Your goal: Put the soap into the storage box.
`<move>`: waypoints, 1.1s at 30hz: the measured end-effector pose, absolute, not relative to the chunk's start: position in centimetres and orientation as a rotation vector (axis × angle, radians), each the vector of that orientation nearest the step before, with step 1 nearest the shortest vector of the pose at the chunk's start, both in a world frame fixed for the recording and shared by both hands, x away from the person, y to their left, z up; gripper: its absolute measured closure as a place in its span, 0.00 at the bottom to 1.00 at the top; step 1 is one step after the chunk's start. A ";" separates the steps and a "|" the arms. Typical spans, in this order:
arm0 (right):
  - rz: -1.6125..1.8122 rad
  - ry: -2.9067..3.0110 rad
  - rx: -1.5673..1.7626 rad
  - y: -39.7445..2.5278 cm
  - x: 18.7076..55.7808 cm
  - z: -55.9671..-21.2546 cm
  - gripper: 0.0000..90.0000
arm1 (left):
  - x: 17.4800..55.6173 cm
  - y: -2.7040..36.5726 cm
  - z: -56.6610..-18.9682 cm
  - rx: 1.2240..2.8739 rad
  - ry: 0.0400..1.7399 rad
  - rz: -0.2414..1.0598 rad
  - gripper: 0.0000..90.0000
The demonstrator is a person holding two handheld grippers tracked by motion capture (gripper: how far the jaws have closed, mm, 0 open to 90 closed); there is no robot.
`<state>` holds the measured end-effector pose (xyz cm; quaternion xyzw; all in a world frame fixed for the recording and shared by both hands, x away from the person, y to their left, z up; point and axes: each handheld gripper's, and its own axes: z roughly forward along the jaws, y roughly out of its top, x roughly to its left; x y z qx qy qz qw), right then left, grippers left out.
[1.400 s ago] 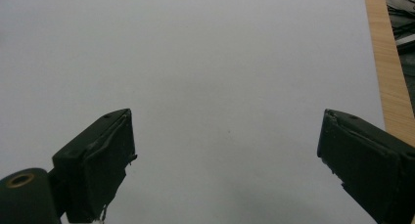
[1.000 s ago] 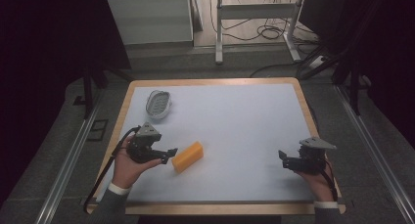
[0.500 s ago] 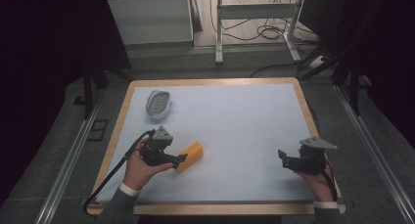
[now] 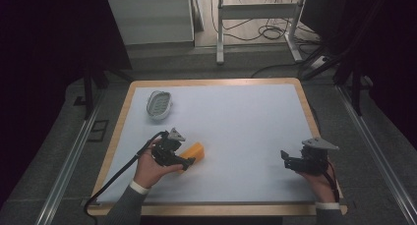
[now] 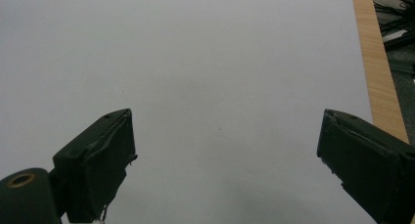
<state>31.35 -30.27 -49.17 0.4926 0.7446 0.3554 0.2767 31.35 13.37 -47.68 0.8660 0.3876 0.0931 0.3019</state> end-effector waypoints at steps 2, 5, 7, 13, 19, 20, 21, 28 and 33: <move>0.953 1.999 1.327 -30.3 31.4 -49.2 0.08 | 31.7 13.1 -48.1 2.305 1.037 0.226 0.26; 0.950 1.995 1.333 -30.5 31.4 -49.3 0.08 | 31.8 12.7 -48.6 2.311 1.040 0.220 0.28; 0.947 1.997 1.333 -30.5 31.4 -49.3 0.08 | 31.9 12.7 -48.7 2.318 1.040 0.222 0.29; 0.942 2.001 1.333 -30.4 31.5 -49.4 0.08 | 32.2 12.3 -49.4 2.344 1.050 0.211 0.34; 0.930 1.999 1.343 -30.5 31.5 -49.5 0.08 | 32.3 11.9 -49.9 2.336 1.065 0.226 0.45; 0.930 1.999 1.343 -30.5 31.5 -49.5 0.08 | 32.3 11.8 -50.0 2.337 1.065 0.220 0.45; 0.929 1.999 1.344 -30.5 31.5 -49.5 0.08 | 32.3 11.7 -50.1 2.341 1.069 0.218 0.46; 0.925 1.994 1.351 -30.5 31.5 -49.5 0.08 | 32.3 11.6 -50.4 2.359 1.068 0.218 0.52; 0.918 1.995 1.359 -30.6 31.6 -49.7 0.08 | 32.3 11.4 -50.7 2.355 1.053 0.220 0.64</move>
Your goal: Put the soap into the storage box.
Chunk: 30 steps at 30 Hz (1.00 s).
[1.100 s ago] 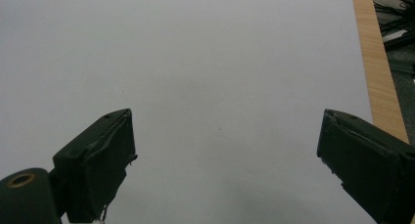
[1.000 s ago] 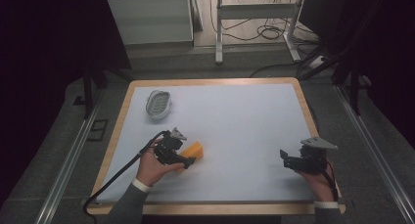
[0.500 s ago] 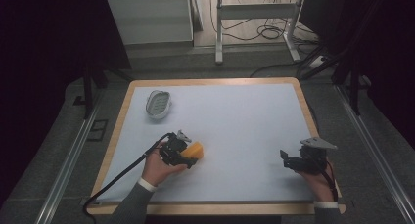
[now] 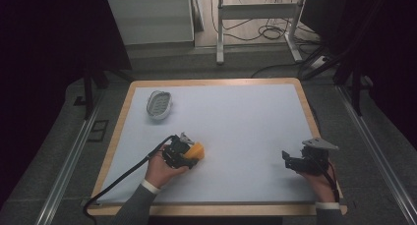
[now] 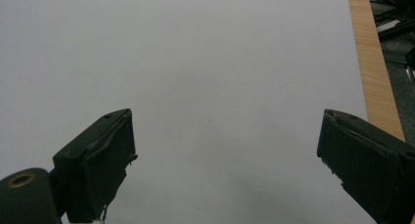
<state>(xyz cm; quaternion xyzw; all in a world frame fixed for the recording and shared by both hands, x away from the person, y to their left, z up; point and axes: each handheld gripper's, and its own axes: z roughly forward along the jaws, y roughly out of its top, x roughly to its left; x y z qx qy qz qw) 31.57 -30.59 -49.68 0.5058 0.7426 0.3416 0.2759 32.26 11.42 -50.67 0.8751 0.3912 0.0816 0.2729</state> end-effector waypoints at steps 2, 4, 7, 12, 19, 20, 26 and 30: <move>0.917 1.996 1.360 -30.6 31.6 -49.7 0.08 | 32.2 11.4 -50.7 2.352 1.054 0.230 0.66; 0.916 1.996 1.360 -30.7 31.6 -49.7 0.08 | 32.3 11.5 -50.6 2.351 1.054 0.231 0.67; 0.926 1.994 1.363 -30.7 31.5 -49.6 0.08 | 32.3 11.5 -50.6 2.350 1.053 0.234 0.67; 0.930 1.987 1.362 -30.7 31.4 -49.4 0.08 | 32.3 11.7 -50.4 2.338 1.056 0.225 0.68; 0.931 1.981 1.367 -30.8 31.4 -49.4 0.08 | 32.3 12.4 -49.4 2.304 1.040 0.220 0.68; 0.933 1.980 1.367 -30.8 31.4 -49.4 0.08 | 32.2 12.7 -49.0 2.293 1.037 0.227 0.68; 0.933 1.974 1.368 -30.9 31.3 -49.3 0.08 | 32.1 13.5 -48.1 2.275 1.033 0.246 0.68; 0.932 1.975 1.372 -30.9 31.3 -49.3 0.08 | 32.2 13.8 -47.7 2.261 1.039 0.251 0.68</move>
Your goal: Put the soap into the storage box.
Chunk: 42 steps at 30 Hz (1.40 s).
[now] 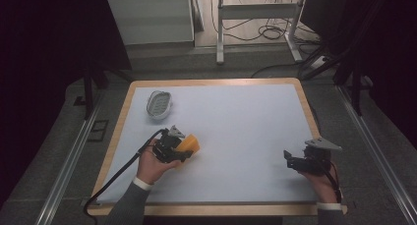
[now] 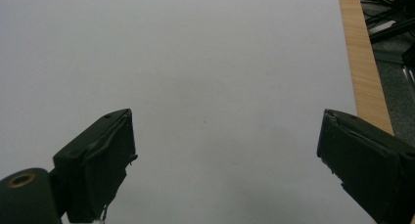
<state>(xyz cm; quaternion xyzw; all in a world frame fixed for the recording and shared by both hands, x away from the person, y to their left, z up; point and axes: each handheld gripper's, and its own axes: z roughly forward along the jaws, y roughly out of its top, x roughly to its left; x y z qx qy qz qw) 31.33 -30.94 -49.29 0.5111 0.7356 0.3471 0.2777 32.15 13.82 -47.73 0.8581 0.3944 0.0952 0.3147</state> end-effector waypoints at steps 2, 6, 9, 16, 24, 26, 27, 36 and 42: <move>0.929 1.973 1.374 -31.0 31.3 -49.3 0.08 | 32.2 13.9 -47.6 2.260 1.039 0.253 0.68; 0.931 1.972 1.374 -31.0 31.3 -49.3 0.08 | 32.1 14.1 -47.5 2.258 1.042 0.257 0.68; 0.931 1.972 1.374 -31.0 31.3 -49.3 0.08 | 32.2 14.1 -47.5 2.257 1.041 0.256 0.68; 0.927 1.973 1.373 -31.0 31.3 -49.4 0.08 | 32.3 14.4 -47.2 2.248 1.046 0.264 0.68; 0.930 1.973 1.372 -31.1 31.4 -49.4 0.08 | 32.6 14.8 -47.0 2.253 1.052 0.255 0.68; 0.934 1.972 1.367 -31.1 31.3 -49.4 0.08 | 32.7 14.9 -47.0 2.250 1.056 0.252 0.68; 0.935 1.973 1.366 -31.1 31.3 -49.4 0.08 | 32.7 14.9 -46.9 2.250 1.059 0.250 0.68; 0.929 1.972 1.370 -31.1 31.4 -49.5 0.08 | 32.9 15.5 -46.5 2.230 1.067 0.262 0.68; 0.930 1.975 1.368 -31.1 31.4 -49.5 0.08 | 33.0 15.9 -46.2 2.220 1.073 0.267 0.68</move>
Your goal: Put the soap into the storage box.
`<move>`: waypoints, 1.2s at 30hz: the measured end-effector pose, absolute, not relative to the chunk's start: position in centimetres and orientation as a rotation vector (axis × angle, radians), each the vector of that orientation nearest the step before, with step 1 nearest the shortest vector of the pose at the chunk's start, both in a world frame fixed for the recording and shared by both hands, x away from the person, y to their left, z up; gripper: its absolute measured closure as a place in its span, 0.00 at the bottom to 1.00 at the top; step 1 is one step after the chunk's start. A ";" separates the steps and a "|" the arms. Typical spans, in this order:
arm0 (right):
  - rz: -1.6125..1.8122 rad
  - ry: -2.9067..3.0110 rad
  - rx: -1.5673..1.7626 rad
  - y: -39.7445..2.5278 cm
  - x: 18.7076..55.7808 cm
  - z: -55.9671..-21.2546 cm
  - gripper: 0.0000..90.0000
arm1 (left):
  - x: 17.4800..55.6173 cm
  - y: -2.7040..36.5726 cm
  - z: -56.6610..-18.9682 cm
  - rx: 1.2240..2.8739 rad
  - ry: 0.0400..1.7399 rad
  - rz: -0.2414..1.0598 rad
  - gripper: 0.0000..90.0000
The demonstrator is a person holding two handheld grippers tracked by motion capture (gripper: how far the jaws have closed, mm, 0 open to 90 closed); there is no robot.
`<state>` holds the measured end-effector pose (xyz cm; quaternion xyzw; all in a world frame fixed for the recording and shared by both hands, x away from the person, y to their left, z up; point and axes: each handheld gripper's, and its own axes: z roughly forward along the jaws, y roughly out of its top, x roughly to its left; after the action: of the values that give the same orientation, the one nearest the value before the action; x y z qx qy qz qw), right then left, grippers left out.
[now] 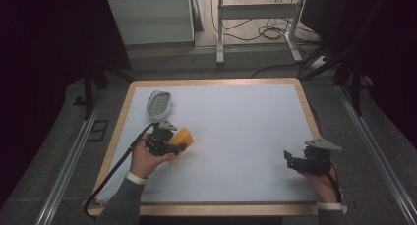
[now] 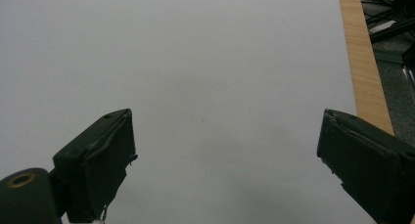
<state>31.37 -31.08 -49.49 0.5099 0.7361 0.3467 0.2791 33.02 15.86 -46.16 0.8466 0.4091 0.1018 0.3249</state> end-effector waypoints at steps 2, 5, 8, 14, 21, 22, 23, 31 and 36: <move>0.930 1.973 1.371 -31.1 31.4 -49.5 0.08 | 33.1 16.0 -46.1 2.211 1.076 0.268 0.68; 0.930 1.972 1.371 -31.1 31.4 -49.5 0.08 | 33.1 16.1 -45.8 2.212 1.080 0.277 0.68; 0.932 1.973 1.371 -31.1 31.4 -49.5 0.08 | 33.2 16.2 -45.5 2.209 1.077 0.279 0.68; 0.938 1.968 1.370 -31.3 31.3 -49.3 0.08 | 33.3 16.2 -44.8 2.201 1.074 0.292 0.68; 0.937 1.964 1.373 -31.3 31.3 -49.3 0.08 | 33.8 16.7 -44.4 2.197 1.082 0.297 0.68; 0.936 1.965 1.373 -31.3 31.3 -49.4 0.08 | 33.8 16.7 -44.3 2.195 1.083 0.296 0.68; 0.935 1.965 1.373 -31.3 31.3 -49.4 0.08 | 33.8 16.8 -44.3 2.195 1.088 0.298 0.68; 0.938 1.965 1.373 -31.3 31.3 -49.4 0.08 | 34.3 17.4 -44.0 2.193 1.103 0.304 0.68; 0.937 1.965 1.374 -31.4 31.3 -49.4 0.08 | 34.5 17.6 -43.7 2.187 1.109 0.321 0.68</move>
<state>31.33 -31.36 -49.39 0.5125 0.7328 0.3493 0.2799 34.52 17.57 -43.66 0.8355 0.4236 0.1227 0.3278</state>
